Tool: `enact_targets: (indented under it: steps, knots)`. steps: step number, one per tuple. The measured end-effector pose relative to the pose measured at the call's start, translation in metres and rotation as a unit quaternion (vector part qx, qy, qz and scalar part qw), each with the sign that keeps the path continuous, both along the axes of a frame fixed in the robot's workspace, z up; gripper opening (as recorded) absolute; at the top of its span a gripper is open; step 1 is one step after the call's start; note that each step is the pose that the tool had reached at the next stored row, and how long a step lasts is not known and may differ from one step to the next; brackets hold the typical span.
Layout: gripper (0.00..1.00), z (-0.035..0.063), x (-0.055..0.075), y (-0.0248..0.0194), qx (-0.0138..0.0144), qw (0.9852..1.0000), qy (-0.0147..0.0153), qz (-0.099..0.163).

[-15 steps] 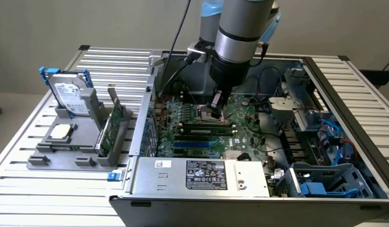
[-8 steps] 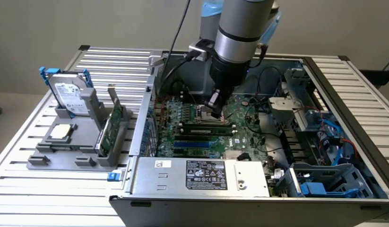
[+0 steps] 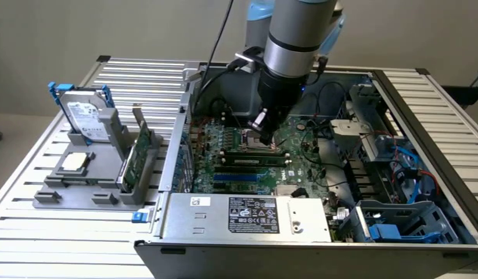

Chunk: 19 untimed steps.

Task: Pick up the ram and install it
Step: 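Press down the ram until it locks into place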

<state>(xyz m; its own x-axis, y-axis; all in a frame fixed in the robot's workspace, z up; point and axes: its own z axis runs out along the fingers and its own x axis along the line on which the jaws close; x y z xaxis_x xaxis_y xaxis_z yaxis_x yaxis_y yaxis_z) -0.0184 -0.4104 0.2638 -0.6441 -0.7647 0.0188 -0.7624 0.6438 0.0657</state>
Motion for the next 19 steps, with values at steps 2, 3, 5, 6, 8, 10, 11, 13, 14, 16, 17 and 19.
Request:
enact_targets:
  steps: [2, 3, 5, 6, 8, 10, 11, 13, 14, 16, 17, 19]
  knots:
    - [0.11, -0.0001, 0.0000, 0.0000, 0.0000, 0.9999, 0.0000, -0.017]
    - [0.11, -0.0001, 0.0000, 0.0000, 0.0000, 0.9997, 0.0000, -0.025]
    - [0.11, -0.0002, 0.0001, 0.0000, 0.0000, 0.9991, 0.0000, -0.043]
    - [0.11, -0.0002, 0.0000, 0.0000, 0.0000, 0.9987, 0.0000, -0.052]
    - [0.11, -0.0002, 0.0000, 0.0000, 0.0000, 0.9976, 0.0000, -0.069]
    - [0.11, -0.0003, 0.0000, 0.0000, 0.0000, 0.9963, 0.0000, -0.086]
    - [0.11, -0.0004, 0.0000, 0.0000, 0.0000, 0.9955, 0.0000, -0.095]
    - [0.11, -0.0005, 0.0000, 0.0000, 0.0000, 0.9937, 0.0000, -0.112]
    - [0.11, -0.0006, 0.0000, 0.0000, 0.0000, 0.9928, 0.0000, -0.120]
    - [0.11, -0.0007, 0.0000, 0.0000, 0.0000, 0.9905, 0.0000, -0.137]
    - [0.11, -0.0008, 0.0000, 0.0000, 0.0000, 0.9893, 0.0000, -0.146]
    - [0.11, -0.0010, 0.0000, 0.0000, 0.0000, 0.9866, 0.0000, -0.163]
